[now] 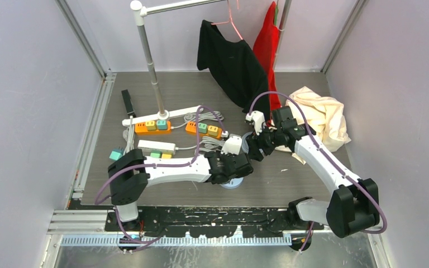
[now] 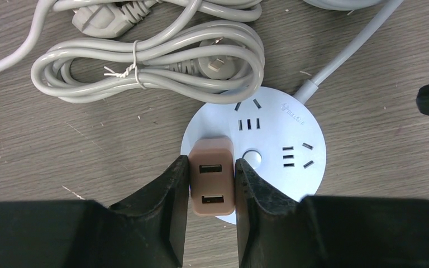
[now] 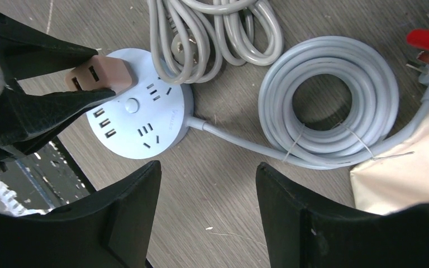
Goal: Pull the plug off the socket
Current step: Remove the plug from the socket.
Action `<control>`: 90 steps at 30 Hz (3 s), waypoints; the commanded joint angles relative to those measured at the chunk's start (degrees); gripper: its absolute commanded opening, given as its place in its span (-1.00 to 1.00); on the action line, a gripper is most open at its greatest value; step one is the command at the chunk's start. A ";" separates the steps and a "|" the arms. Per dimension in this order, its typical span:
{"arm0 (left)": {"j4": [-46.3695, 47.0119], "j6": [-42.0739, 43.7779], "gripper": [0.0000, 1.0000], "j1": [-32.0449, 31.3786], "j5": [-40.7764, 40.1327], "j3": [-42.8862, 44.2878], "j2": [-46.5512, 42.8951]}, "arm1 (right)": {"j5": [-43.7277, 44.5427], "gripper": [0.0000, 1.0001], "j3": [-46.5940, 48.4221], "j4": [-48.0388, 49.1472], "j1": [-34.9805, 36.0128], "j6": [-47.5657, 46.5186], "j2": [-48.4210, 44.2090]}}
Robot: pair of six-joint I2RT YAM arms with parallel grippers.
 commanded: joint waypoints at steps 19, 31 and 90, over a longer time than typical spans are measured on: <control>59.14 31.99 -1.00 0.18 7.38 -34.65 -23.75 | -18.89 0.64 1.07 2.10 -3.31 9.96 7.15; 79.94 46.02 -1.00 0.17 12.20 -42.25 -24.56 | -18.19 0.75 1.80 1.14 -3.11 10.61 14.76; 51.45 23.82 0.48 3.34 23.00 -61.26 -55.12 | -9.05 0.30 5.46 0.47 22.08 -45.27 11.37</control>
